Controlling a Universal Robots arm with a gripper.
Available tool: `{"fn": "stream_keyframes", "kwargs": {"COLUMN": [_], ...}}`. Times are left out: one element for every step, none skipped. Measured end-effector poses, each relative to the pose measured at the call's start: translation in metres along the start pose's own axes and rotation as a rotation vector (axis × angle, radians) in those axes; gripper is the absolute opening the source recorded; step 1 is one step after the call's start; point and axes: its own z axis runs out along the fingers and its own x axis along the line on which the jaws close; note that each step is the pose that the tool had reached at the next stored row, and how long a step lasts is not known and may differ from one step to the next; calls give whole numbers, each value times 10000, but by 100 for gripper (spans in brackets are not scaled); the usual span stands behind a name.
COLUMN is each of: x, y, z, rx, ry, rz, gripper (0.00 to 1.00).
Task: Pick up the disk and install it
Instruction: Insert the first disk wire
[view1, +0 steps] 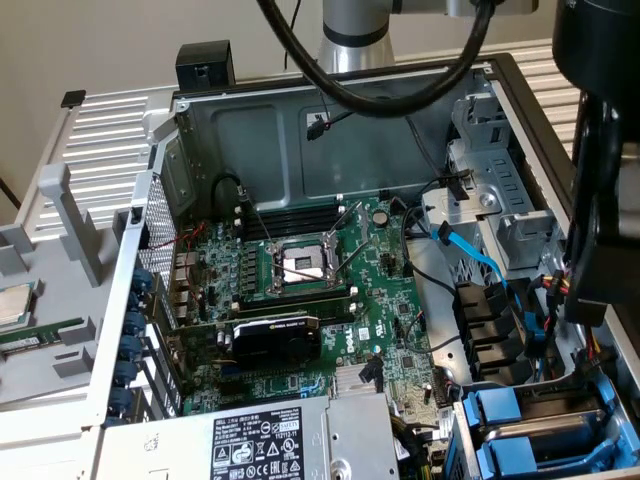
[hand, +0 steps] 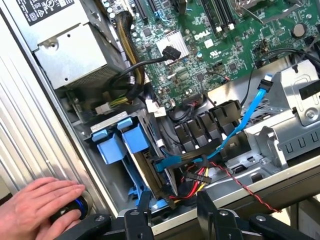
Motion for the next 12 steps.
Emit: {"fn": "stream_keyframes", "kwargs": {"x": [10, 21, 30, 39, 49, 64, 82, 92, 93, 93, 94, 95], "y": [2, 13, 30, 50, 71, 99, 120, 128, 129, 129, 129, 130], "z": [3, 9, 15, 15, 16, 16, 16, 17, 19, 22, 25, 28], "rx": [-7, -16, -20, -19, -19, -19, -19, -20, -21, -22, -24, -25], "ry": [-21, -46, -60, -64, -67, -69, -69, -77, -94, -117, -137, -159], "rz": [-45, -102, -161, -207, -231, -243, -252, -296, -420, -576, -724, -878], "gripper": [49, 49, 49, 49, 49, 49, 49, 49, 49, 49, 49, 49]}}
